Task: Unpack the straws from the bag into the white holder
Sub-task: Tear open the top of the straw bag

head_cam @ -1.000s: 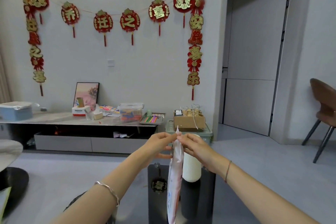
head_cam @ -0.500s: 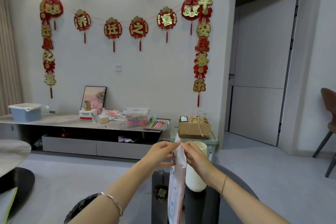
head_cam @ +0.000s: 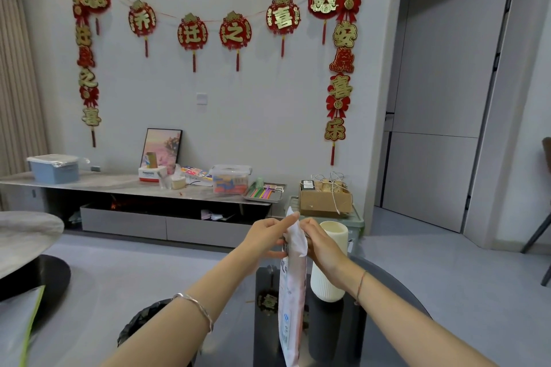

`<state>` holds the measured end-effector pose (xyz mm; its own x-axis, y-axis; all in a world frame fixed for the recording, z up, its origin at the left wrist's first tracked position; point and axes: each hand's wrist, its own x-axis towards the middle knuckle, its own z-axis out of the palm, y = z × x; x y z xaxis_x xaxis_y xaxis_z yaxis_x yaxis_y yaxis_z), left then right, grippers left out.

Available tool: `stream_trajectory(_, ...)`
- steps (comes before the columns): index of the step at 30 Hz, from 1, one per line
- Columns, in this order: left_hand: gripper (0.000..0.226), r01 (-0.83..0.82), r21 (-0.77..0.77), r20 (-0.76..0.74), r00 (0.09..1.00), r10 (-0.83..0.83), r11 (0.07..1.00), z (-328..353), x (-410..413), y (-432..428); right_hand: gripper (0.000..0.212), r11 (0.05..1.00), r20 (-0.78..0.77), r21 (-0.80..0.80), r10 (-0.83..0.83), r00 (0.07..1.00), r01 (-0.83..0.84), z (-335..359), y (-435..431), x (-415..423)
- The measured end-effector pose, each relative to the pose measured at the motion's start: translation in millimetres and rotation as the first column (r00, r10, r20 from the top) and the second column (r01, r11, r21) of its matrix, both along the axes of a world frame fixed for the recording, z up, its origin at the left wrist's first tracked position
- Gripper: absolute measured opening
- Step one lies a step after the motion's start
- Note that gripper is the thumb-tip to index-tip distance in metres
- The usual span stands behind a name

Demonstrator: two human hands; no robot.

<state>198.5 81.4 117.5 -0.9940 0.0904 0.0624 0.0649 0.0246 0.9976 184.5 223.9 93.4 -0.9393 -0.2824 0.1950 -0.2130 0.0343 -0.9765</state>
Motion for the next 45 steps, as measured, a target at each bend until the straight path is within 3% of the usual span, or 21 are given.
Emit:
stream_trajectory(4,0.044,-0.035,-0.016,-0.004,0.999,0.035,0.999,-1,-3,0,0.025,1.0,-0.014,0.019,-0.004,1.0,0.004,-4,-5,-3)
stream_trajectory(10,0.031,-0.032,-0.032,-0.009,0.999,0.032,0.999,-3,-2,3,0.023,1.0,-0.022,0.014,-0.01,1.0,0.011,-4,-8,-3)
stream_trajectory(19,0.031,-0.004,-0.129,-0.233,0.972,-0.027,0.992,-15,0,15,0.024,0.989,-0.082,0.133,-0.053,0.995,0.063,-3,-4,-4)
stream_trajectory(26,0.028,-0.079,-0.026,-0.296,0.953,0.068,0.997,-31,-2,22,0.024,0.963,-0.18,0.259,-0.03,0.983,0.076,0,-2,0)
stream_trajectory(28,0.028,-0.102,-0.004,-0.305,0.947,0.096,0.995,-30,-6,24,0.023,0.925,-0.271,0.356,-0.036,0.962,0.134,11,-1,0)
stream_trajectory(30,0.03,-0.103,-0.044,-0.32,0.944,0.083,0.994,-24,-9,25,0.027,0.827,-0.34,0.522,-0.026,0.94,0.212,30,4,0)
stream_trajectory(33,0.031,-0.105,-0.102,-0.351,0.934,0.063,0.989,-11,-12,28,0.025,0.739,-0.249,0.657,0.024,0.968,0.151,60,13,1)
stream_trajectory(39,0.03,-0.082,-0.154,-0.373,0.928,0.019,0.985,1,-17,34,0.033,0.687,-0.141,0.724,0.063,0.988,0.059,74,21,3)
stream_trajectory(45,0.029,-0.08,-0.138,-0.371,0.928,0.024,0.987,-12,-18,35,0.026,0.714,-0.27,0.681,0.037,0.962,0.164,56,18,2)
